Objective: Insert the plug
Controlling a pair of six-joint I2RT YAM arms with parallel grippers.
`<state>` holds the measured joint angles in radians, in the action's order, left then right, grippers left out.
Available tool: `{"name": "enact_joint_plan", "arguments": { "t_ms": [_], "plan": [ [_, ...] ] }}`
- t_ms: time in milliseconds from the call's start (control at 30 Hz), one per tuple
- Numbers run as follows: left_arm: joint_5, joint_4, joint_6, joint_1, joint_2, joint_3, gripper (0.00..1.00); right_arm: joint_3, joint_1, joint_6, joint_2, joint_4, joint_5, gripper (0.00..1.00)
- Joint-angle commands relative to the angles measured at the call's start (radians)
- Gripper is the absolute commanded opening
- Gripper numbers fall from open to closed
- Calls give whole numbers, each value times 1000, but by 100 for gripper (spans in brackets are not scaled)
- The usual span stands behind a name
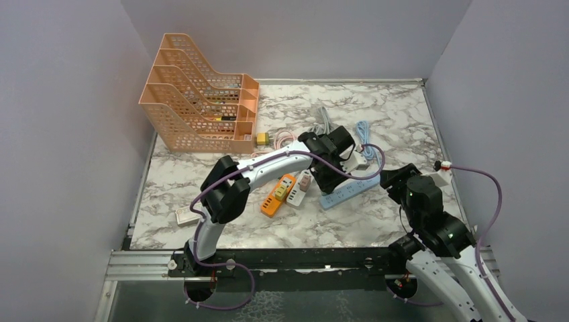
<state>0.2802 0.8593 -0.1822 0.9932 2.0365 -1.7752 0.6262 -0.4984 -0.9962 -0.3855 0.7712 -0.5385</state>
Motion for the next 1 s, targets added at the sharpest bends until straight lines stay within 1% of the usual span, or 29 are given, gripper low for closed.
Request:
{"name": "enact_joint_plan", "arguments": {
  "t_ms": [0, 233, 367, 500, 767, 900, 967],
  "plan": [
    [6, 45, -44, 5, 43, -39, 2, -15, -5, -21, -17, 20, -34, 53],
    [34, 46, -29, 10, 85, -87, 2, -27, -5, -25, -25, 10, -12, 53],
    [28, 46, 5, 10, 105, -54, 2, -35, -4, -28, -22, 2, -9, 53],
    [15, 46, 33, 10, 99, -42, 1, -37, -5, -22, -31, -19, 4, 53],
    [25, 56, 105, 10, 71, -84, 1, -41, -4, -25, -34, -13, 5, 52],
    [-2, 59, 125, 10, 86, -77, 1, -41, -4, -22, -25, -11, 6, 52],
    [9, 61, 125, 11, 92, -68, 1, -40, -4, -20, -23, -10, 6, 52]
  ]
}}
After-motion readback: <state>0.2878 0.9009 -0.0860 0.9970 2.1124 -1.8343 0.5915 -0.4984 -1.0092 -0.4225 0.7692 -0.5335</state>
